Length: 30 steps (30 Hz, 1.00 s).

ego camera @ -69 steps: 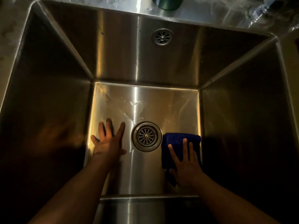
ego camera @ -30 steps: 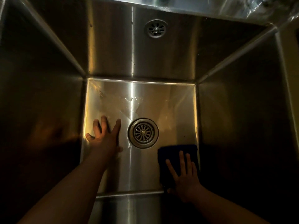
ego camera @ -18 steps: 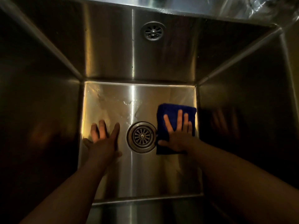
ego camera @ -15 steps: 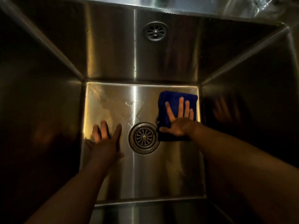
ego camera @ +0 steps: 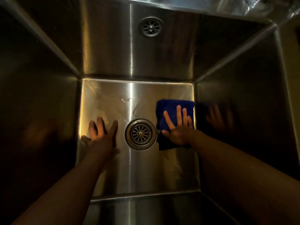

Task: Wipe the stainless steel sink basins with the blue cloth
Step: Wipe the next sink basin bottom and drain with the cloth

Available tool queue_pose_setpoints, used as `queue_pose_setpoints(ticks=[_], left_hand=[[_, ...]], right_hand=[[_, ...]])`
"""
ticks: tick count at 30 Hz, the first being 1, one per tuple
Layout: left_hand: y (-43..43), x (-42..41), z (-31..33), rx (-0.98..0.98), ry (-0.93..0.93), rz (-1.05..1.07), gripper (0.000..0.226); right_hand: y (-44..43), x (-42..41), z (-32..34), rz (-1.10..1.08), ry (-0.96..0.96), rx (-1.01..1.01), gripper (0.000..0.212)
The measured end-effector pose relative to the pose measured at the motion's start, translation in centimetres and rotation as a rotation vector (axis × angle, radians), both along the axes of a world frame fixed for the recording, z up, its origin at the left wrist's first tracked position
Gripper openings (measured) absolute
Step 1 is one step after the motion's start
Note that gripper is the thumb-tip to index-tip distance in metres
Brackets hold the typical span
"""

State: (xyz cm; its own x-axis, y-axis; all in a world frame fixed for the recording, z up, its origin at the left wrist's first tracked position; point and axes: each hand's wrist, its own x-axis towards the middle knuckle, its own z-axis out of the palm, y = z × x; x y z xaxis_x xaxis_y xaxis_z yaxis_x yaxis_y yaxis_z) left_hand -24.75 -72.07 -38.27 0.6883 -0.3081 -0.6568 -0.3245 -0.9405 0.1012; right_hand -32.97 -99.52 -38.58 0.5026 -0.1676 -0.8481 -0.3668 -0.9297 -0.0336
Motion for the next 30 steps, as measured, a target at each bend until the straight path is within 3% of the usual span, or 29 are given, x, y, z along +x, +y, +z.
queue_pose_setpoints(ticks=[4,14,23,27,30], left_hand=[[-0.3,-0.1,0.6,0.015,-0.012,0.002,0.104],[0.0,-0.2,0.0,-0.017,-0.014,-0.002,0.104],[0.4,-0.1,-0.4,-0.042,0.008,-0.017,0.106],[0.2,-0.2,0.3,-0.025,-0.017,-0.029,0.105],[0.1,-0.2,0.7,-0.012,-0.046,-0.035,0.105]], right_hand=[[2.8,-5.4,0.3,0.049,0.033,-0.008,0.088],[8.8,-14.6,0.9,0.041,0.364,-0.018,0.095],[6.6,-13.7,0.7,0.11,0.142,-0.012,0.1],[2.4,-7.4,0.4,0.1,-0.015,-0.073,0.099],[0.2,-1.9,0.5,-0.033,-0.075,-0.057,0.099]])
